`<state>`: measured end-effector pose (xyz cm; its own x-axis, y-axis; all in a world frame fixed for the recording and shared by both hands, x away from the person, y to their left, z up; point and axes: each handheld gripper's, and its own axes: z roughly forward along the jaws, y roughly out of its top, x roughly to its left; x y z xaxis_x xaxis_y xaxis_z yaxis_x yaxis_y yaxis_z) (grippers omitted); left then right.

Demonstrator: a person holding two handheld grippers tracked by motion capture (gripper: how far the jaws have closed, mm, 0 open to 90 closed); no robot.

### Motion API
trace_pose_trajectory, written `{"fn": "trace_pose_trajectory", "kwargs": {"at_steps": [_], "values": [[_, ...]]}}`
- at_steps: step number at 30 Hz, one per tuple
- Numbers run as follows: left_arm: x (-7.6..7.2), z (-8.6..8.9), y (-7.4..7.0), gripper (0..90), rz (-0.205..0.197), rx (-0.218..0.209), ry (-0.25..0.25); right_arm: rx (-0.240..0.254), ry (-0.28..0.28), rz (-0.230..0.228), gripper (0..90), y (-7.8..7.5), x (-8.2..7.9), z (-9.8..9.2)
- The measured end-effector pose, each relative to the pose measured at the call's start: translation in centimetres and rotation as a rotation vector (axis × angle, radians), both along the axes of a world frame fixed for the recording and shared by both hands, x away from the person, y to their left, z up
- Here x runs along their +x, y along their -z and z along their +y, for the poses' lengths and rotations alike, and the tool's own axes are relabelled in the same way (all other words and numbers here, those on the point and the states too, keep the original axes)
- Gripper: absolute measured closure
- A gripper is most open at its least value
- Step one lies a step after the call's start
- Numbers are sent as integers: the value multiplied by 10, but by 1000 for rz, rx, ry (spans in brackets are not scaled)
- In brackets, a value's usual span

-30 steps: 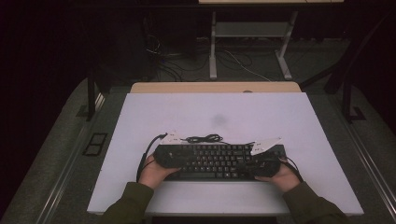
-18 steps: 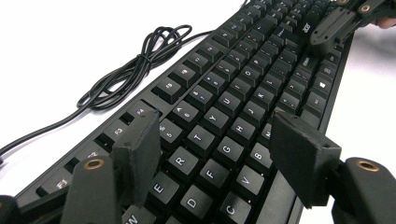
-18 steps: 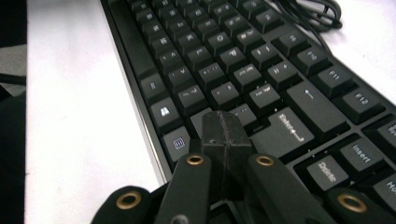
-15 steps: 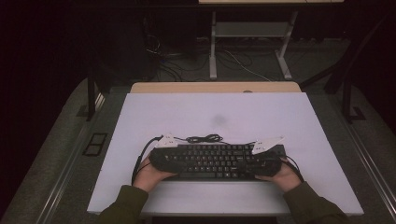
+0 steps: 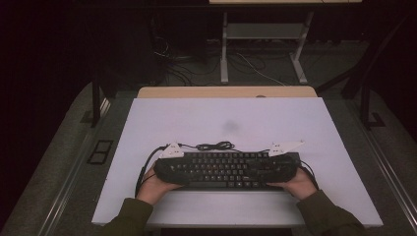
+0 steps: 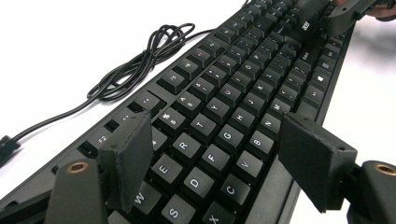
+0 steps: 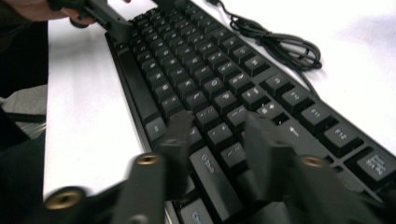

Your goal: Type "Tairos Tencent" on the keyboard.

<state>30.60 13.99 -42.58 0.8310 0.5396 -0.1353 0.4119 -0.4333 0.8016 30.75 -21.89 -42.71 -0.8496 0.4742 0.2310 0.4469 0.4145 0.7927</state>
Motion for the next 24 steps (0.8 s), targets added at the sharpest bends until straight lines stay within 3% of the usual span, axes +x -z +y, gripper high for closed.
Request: {"fn": "trace_pose_trajectory", "kwargs": {"at_steps": [4,9,24], "values": [[-2,3,0,259,0,-6,-6,17,15,-3,408,-1,2,4],[-3,4,0,258,-2,0,-3,28,30,-9,305,-1,3,12],[-2,8,-1,262,-13,11,-21,81,61,-39,198,-4,16,37]]}}
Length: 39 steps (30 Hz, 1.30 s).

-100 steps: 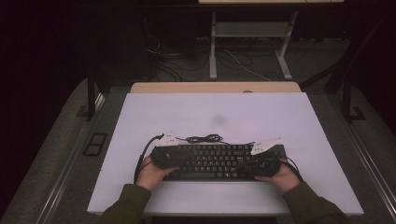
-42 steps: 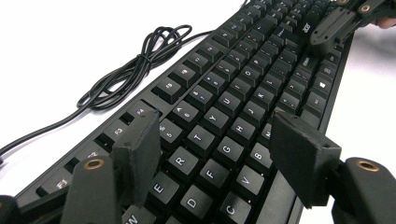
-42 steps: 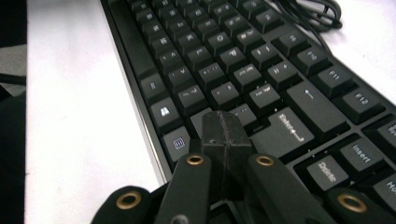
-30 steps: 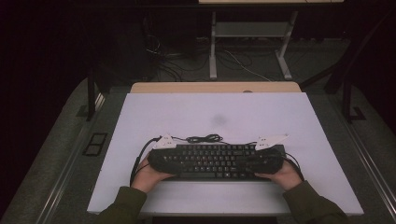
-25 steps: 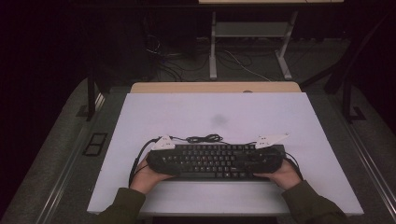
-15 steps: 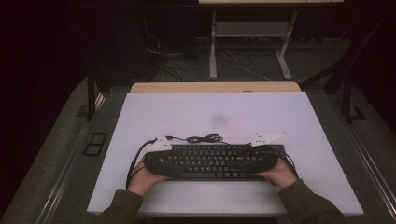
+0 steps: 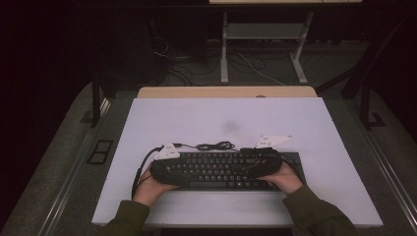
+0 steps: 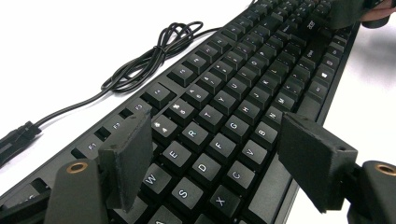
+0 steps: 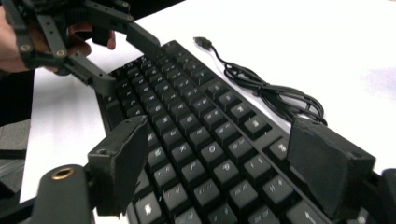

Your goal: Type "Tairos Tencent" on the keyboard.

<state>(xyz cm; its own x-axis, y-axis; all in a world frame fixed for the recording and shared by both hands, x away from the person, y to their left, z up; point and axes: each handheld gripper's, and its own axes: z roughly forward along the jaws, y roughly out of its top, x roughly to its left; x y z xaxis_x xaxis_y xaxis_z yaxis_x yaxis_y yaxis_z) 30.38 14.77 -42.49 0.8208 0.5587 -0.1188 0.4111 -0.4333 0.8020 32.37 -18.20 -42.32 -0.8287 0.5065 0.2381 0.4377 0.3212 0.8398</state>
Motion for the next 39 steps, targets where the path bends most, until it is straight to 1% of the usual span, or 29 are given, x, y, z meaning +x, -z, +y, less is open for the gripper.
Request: {"fn": "trace_pose_trajectory", "kwargs": {"at_steps": [3,5,10,14,17,19,24,26,33,37,39], "values": [[0,1,-1,266,-1,-1,-3,11,1,-4,193,0,3,6],[0,1,-1,269,-3,-1,-5,16,4,1,191,0,5,9],[0,2,-2,275,-3,-8,-16,32,9,-18,187,-1,10,18],[0,2,-2,287,-7,-3,-17,47,19,-25,185,-2,12,20],[0,3,-2,309,-9,0,-21,48,20,-28,185,-3,12,19],[0,4,-3,339,-15,7,-27,50,22,-25,184,-2,12,18],[1,6,-5,432,-25,3,-44,43,21,-22,184,0,12,18],[2,8,-5,470,-31,9,-47,43,20,-23,184,0,12,18],[5,11,-5,610,-28,7,-57,43,16,-22,184,1,12,20],[8,13,-5,704,-27,7,-59,43,16,-21,183,1,12,20],[9,14,-5,756,-26,0,-63,44,17,-22,183,2,12,20]]}}
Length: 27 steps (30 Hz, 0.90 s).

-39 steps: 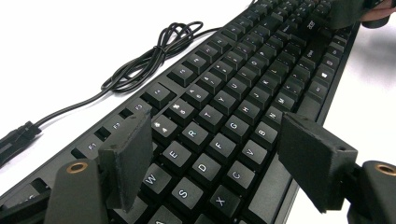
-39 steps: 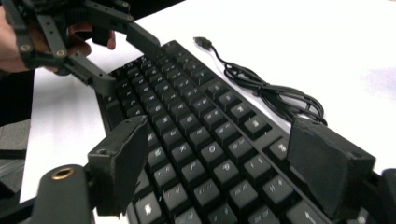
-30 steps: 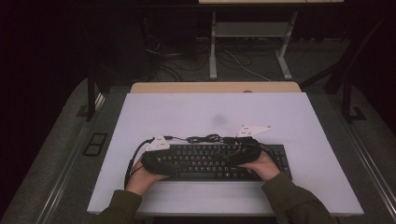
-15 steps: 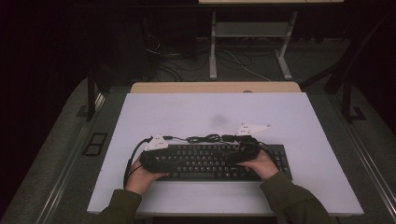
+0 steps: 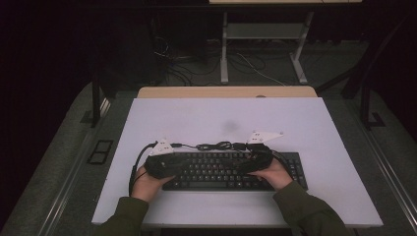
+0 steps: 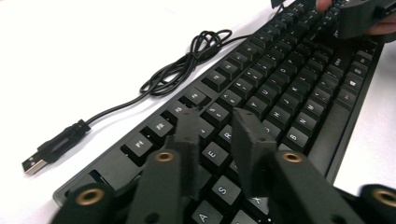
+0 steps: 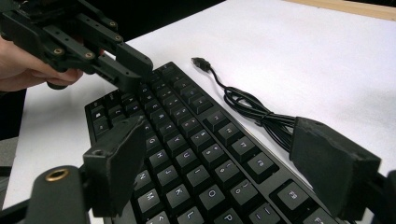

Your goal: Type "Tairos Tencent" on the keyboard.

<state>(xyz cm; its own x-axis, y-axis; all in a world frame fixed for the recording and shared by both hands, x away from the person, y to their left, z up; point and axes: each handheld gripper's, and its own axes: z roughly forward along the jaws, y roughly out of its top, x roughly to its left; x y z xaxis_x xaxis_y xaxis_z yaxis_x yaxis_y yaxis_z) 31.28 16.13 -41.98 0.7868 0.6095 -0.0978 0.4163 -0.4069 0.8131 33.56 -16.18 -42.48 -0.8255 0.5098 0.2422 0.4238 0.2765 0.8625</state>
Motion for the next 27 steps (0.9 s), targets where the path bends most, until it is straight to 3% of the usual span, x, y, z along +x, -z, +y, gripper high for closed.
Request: {"fn": "trace_pose_trajectory", "kwargs": {"at_steps": [6,24,25,27], "values": [[4,0,2,891,16,10,12,-2,2,0,184,0,0,0],[10,-12,16,893,58,53,38,-5,5,-4,184,0,0,0],[11,-12,17,893,60,71,46,-5,5,-5,183,0,0,0],[11,-13,19,894,61,63,48,-4,6,-4,184,0,0,0]]}}
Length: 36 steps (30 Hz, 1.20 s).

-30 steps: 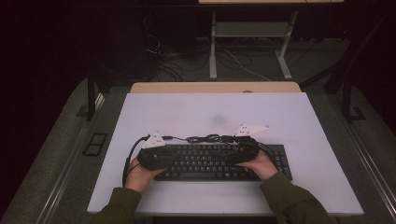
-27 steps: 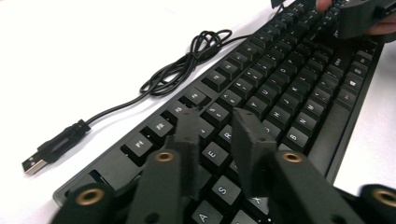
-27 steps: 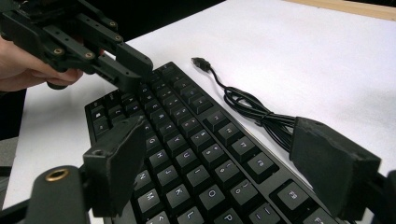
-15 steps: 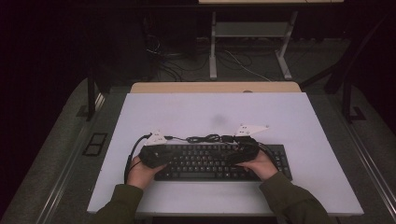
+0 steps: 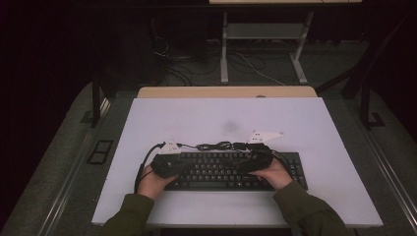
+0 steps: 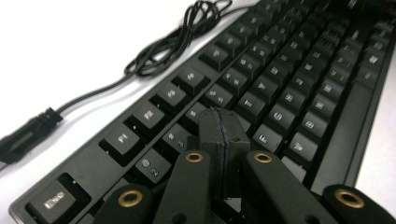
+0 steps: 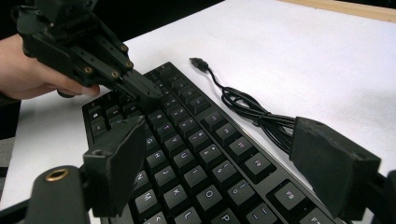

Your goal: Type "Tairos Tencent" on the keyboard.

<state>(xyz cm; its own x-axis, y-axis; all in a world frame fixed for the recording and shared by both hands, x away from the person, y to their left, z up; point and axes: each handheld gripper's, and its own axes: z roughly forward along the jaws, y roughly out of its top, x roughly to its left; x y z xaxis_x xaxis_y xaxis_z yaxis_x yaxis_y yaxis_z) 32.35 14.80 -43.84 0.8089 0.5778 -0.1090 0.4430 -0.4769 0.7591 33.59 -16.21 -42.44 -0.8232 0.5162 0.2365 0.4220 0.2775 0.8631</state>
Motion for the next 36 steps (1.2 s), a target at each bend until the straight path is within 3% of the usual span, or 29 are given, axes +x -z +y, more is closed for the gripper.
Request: {"fn": "trace_pose_trajectory", "kwargs": {"at_steps": [5,13,17,26,33,36], "values": [[-2,-1,-3,894,-14,9,-1,-1,-3,0,183,0,0,1],[-6,3,-9,866,-21,-32,-1,1,-20,11,179,0,0,0],[-9,6,-11,780,-28,-51,-10,-11,-38,10,158,-1,0,0],[-12,6,-12,470,-23,-68,-23,-16,-62,28,161,-7,4,10],[-13,5,-11,312,-39,-60,-31,-14,-79,31,233,-9,7,18],[-13,4,-10,270,-33,-60,-37,-15,-97,29,328,-7,7,20]]}}
